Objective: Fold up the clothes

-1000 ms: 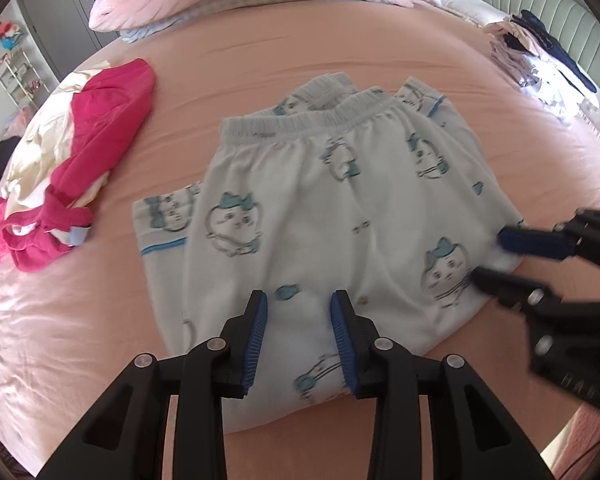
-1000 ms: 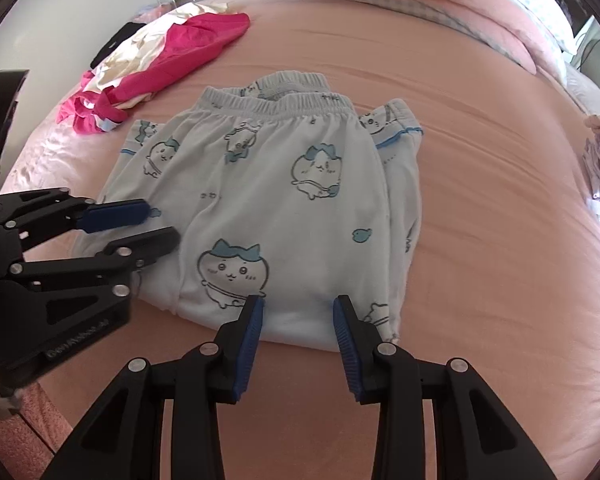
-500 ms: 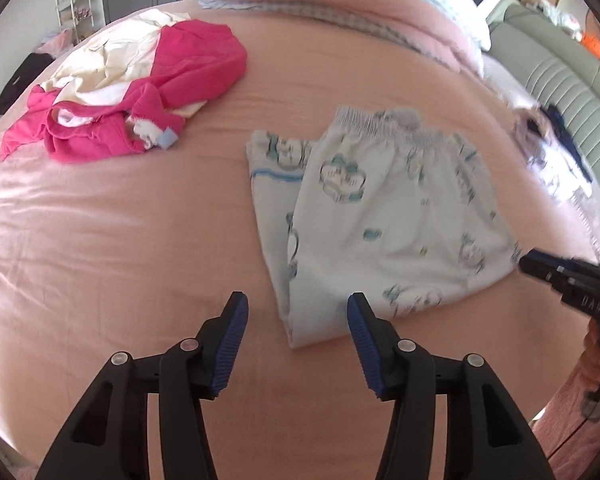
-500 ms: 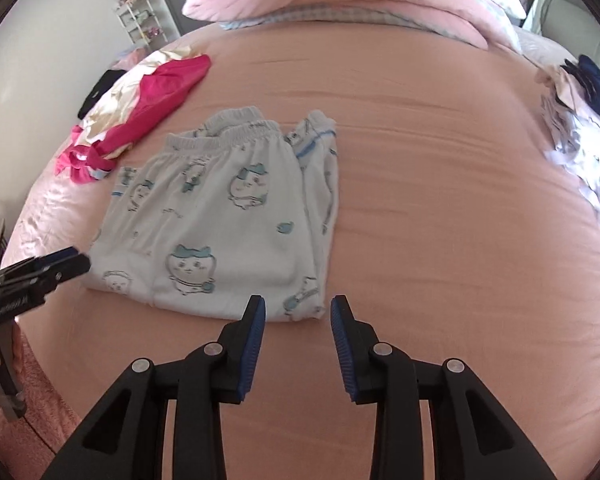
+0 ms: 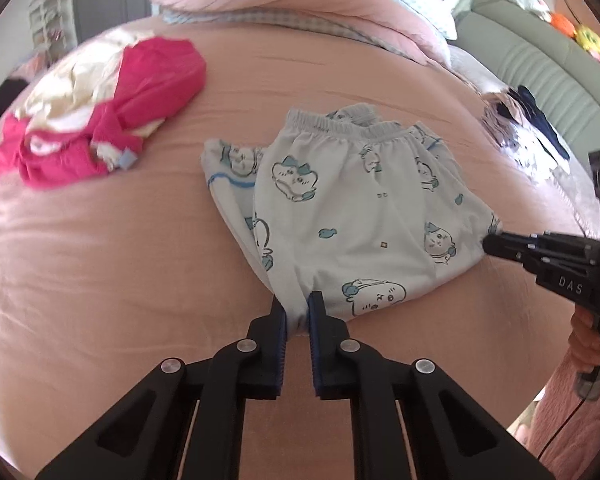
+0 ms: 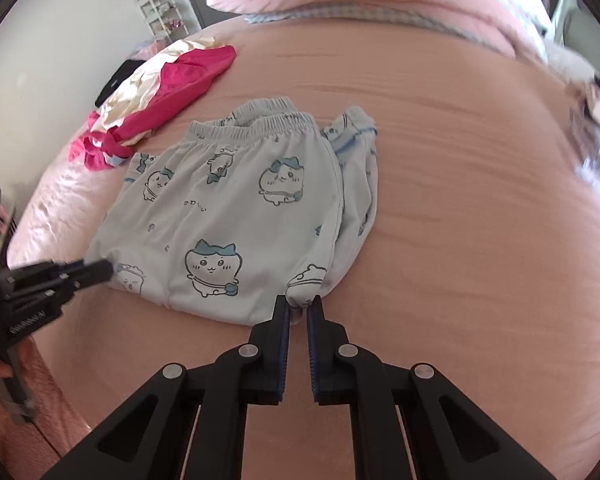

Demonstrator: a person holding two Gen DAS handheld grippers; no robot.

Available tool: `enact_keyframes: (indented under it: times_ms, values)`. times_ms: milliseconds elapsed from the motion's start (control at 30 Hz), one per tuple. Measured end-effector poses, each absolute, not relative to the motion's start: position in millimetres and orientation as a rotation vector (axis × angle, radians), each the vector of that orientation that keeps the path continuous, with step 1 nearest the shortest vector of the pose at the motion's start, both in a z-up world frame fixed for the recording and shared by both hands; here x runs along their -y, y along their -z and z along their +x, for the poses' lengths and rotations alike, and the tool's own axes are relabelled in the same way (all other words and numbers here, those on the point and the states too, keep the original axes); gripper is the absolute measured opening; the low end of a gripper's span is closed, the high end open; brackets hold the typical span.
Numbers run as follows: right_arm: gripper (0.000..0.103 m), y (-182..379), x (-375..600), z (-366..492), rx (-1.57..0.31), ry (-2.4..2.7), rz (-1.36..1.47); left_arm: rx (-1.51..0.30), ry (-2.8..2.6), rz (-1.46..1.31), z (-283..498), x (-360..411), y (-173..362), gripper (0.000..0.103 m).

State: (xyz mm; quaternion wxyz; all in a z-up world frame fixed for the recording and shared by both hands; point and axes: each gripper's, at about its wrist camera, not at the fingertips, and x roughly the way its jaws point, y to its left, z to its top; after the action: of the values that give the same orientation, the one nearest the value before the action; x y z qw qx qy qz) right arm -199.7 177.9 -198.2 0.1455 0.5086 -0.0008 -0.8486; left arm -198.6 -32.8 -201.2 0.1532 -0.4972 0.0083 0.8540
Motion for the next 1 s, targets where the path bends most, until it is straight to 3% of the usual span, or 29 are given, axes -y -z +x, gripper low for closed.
enact_keyframes:
  times_ms: [333, 400, 533, 600, 733, 900, 1000]
  values:
    - [0.003, 216, -199, -198, -0.073, 2.486, 1.548, -0.207, -2.344, -1.537, -205, 39, 222, 0.009]
    - [0.0, 221, -206, -196, -0.171, 2.562, 1.576, -0.207, -2.341, -1.54, -206, 43, 222, 0.009]
    - [0.0, 207, -241, -200, 0.058, 2.48, 1.58, -0.075, -2.225, -1.576, -211, 52, 213, 0.012]
    - [0.0, 193, -244, -197, 0.08, 2.464, 1.517, -0.083, -2.289, -1.558, -212, 57, 202, 0.016]
    - [0.0, 180, -218, -199, 0.002, 2.437, 1.448, -0.104, -2.494, -1.478, -213, 62, 180, 0.019]
    - [0.001, 188, -166, -209, -0.089, 2.352, 1.46, -0.074, -2.365, -1.392, -221, 26, 190, 0.019]
    - [0.001, 210, -148, -213, -0.175, 2.322, 1.517, -0.227, -2.322, -1.508, -225, 3, 217, 0.019]
